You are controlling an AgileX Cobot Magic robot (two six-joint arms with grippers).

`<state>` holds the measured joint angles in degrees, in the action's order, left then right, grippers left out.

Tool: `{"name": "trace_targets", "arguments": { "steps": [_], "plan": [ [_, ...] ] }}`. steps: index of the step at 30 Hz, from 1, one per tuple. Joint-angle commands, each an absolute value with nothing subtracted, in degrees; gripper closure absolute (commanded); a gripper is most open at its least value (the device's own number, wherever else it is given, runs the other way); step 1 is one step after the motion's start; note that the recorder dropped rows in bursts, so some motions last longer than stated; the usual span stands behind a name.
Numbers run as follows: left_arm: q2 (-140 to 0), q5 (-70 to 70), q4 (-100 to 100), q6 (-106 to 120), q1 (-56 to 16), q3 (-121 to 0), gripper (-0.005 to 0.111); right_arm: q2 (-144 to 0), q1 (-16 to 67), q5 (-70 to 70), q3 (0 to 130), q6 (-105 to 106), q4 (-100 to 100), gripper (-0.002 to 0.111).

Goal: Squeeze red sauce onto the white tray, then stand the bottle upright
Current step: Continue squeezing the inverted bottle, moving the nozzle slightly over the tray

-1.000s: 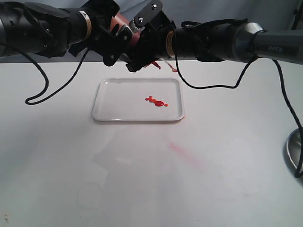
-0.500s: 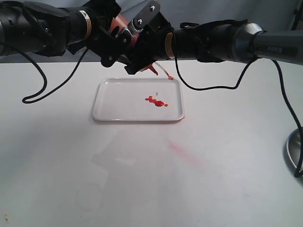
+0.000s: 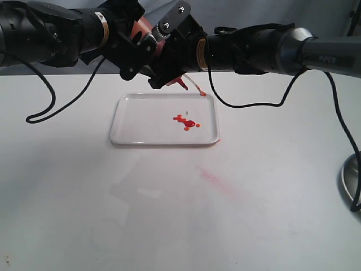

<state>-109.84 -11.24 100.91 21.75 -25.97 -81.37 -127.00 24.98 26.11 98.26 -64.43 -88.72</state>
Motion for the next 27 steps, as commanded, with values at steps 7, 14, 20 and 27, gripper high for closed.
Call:
{"name": "trace_targets", "arguments": {
  "steps": [7,14,20,27],
  "plan": [
    [-108.65,-10.37,99.95,18.84,-26.25,-82.14,0.107,-126.38,26.1,30.14,98.14,-64.89,-88.13,0.108],
    [-108.65,-10.52,96.17,17.79,-26.25,-82.14,0.107,-126.38,26.1,28.32,98.14,-64.89,-88.13,0.108],
    [-108.65,-10.52,94.14,17.79,-26.25,-82.14,0.107,-126.38,26.1,27.63,98.14,-64.89,-88.13,0.108],
    [-108.65,-10.52,91.71,17.79,-26.25,-82.14,0.106,-126.38,26.1,27.87,98.14,-64.89,-88.13,0.108]
  ]
}}
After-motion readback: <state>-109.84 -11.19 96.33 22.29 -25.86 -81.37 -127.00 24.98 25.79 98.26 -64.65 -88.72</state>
